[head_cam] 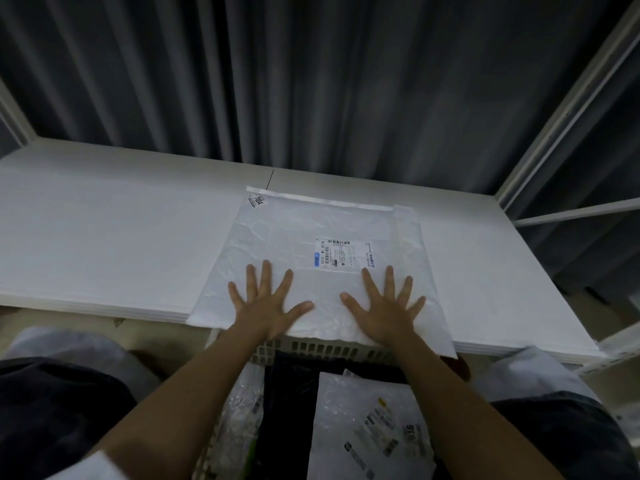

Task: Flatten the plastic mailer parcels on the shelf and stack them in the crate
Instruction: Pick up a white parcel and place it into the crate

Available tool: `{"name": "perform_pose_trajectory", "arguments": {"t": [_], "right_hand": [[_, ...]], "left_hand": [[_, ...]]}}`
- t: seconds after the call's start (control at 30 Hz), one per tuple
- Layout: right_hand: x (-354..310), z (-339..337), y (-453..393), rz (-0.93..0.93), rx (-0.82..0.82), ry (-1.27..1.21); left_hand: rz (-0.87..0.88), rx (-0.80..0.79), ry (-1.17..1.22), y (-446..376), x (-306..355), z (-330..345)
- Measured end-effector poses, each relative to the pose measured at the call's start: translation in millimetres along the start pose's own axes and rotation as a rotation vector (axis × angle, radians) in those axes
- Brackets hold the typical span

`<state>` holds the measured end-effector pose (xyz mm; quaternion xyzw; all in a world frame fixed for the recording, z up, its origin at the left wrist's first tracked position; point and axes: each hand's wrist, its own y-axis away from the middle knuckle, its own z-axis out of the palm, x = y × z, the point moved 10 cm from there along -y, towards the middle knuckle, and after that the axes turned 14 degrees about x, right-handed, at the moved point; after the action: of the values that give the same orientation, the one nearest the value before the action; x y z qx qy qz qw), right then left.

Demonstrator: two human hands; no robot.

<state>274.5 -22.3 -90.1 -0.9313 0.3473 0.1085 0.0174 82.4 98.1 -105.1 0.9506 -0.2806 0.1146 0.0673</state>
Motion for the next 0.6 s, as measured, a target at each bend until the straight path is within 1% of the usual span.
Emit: {"name": "perform_pose_trajectory", "arguments": {"t": [0.07,0.2,0.4,0.53,0.6], "right_hand": [[-1,12,0,-0.01,0.029,0.024],[1,17,1,-0.038,0.141,0.087],[3,23,-1,-0.038,0.172,0.093],[3,26,-3,-0.026,0.144,0.094],[4,28,-3,-0.015,0.104,0.106]], "left_hand": [[-0.036,0.073,-0.037,-4,-6,1],[-0.036,0.181,-0.071,-7,-8,-1],[-0.058,0.187,-0.089,-9,-10,3],[-0.056,0.181,-0.113,-10,-11,3],[-0.059,0.159,-0.119,-10,-10,5]]}}
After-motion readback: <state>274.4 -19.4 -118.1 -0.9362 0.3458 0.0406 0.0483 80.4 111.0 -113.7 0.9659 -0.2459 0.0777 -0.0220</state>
